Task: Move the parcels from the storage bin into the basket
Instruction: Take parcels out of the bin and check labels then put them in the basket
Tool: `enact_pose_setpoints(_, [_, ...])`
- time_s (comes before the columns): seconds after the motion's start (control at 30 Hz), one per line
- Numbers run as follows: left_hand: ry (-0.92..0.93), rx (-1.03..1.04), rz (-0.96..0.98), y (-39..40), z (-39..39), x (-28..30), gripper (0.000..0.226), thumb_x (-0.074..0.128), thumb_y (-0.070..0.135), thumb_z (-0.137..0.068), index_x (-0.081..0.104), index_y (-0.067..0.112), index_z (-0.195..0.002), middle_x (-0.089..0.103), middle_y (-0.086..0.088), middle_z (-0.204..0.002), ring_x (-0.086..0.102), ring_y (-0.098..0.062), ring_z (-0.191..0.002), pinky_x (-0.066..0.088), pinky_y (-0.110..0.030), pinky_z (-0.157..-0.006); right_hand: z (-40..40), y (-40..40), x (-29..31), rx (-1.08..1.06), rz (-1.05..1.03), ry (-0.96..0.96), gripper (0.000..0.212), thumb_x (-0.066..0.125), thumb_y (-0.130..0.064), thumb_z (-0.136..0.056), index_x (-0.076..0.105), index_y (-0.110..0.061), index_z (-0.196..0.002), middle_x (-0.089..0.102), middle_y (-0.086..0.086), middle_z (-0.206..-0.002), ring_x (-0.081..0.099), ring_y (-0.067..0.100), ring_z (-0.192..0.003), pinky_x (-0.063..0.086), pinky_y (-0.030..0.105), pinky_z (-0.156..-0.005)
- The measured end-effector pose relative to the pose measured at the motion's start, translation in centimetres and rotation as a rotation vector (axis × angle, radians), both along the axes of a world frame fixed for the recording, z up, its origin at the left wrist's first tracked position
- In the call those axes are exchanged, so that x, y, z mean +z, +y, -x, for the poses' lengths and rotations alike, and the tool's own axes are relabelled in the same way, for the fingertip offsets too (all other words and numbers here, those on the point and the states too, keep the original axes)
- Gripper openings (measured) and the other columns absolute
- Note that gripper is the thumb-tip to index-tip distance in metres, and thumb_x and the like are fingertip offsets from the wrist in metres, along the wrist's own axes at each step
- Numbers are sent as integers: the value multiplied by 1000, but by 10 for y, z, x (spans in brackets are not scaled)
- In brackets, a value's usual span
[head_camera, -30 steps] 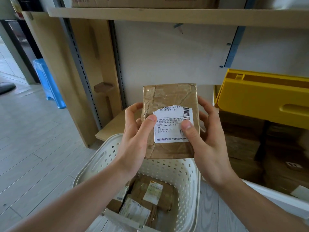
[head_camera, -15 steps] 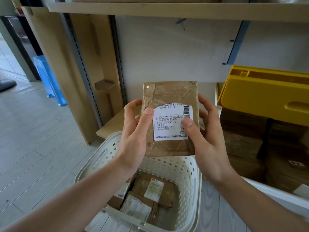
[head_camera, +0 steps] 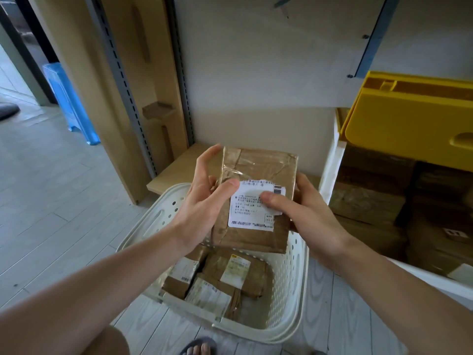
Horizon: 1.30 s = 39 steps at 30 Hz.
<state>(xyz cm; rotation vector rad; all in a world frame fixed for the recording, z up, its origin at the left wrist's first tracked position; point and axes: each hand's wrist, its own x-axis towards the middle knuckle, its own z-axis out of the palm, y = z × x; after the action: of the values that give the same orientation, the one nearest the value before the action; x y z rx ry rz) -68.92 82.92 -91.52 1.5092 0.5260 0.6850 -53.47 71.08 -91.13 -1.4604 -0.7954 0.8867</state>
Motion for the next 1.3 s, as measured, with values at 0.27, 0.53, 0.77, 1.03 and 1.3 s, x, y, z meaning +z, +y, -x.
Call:
enact_pose_setpoints(0.27, [182, -67, -39, 17, 9, -23, 73, 65, 64, -74, 29, 63, -139, 64, -24, -112, 64, -41, -105, 51, -63, -94, -13, 9, -19, 72, 146, -91, 59, 82, -26, -81, 51, -30, -131, 71, 0, -117, 72, 17, -105, 62, 35, -86])
enact_pose_setpoints(0.53, [316, -97, -56, 34, 10, -44, 67, 78, 55, -77, 44, 31, -130, 66, -10, -118, 73, -21, -97, 63, -43, -77, -25, 18, -40, 206, 213, -145, 44, 79, -18, -84, 60, -30, -122, 73, -4, -112, 72, 14, -103, 60, 34, -85])
enact_pose_setpoints(0.77, [505, -141, -135, 39, 5, -63, 52, 78, 29, -86, 43, 29, -124, 59, -3, -116, 72, -20, -93, 63, -39, -76, -29, 29, -65, 265, 352, -316, 77, 80, -16, -83, 38, -27, -147, 63, -5, -120, 65, 12, -106, 53, 23, -88])
enact_pose_setpoints(1.03, [649, -144, -245, 36, 3, -91, 80, 84, 21, -77, 33, 26, -138, 58, 2, -110, 70, -18, -89, 64, -34, -70, -23, 51, -91, 456, 468, -901, 98, 83, -32, -76, 27, -36, -156, 20, -7, -161, 35, 23, -144, 36, 44, -117])
enact_pose_setpoints(1.3, [806, -178, -274, 18, -1, -116, 85, 86, 51, -59, 44, 28, -129, 57, 13, -113, 57, -5, -99, 53, -22, -82, -15, 67, -100, 802, 611, -1222, 118, 82, -10, -75, 5, -44, -157, 27, -13, -155, 35, 16, -126, 43, 36, -102])
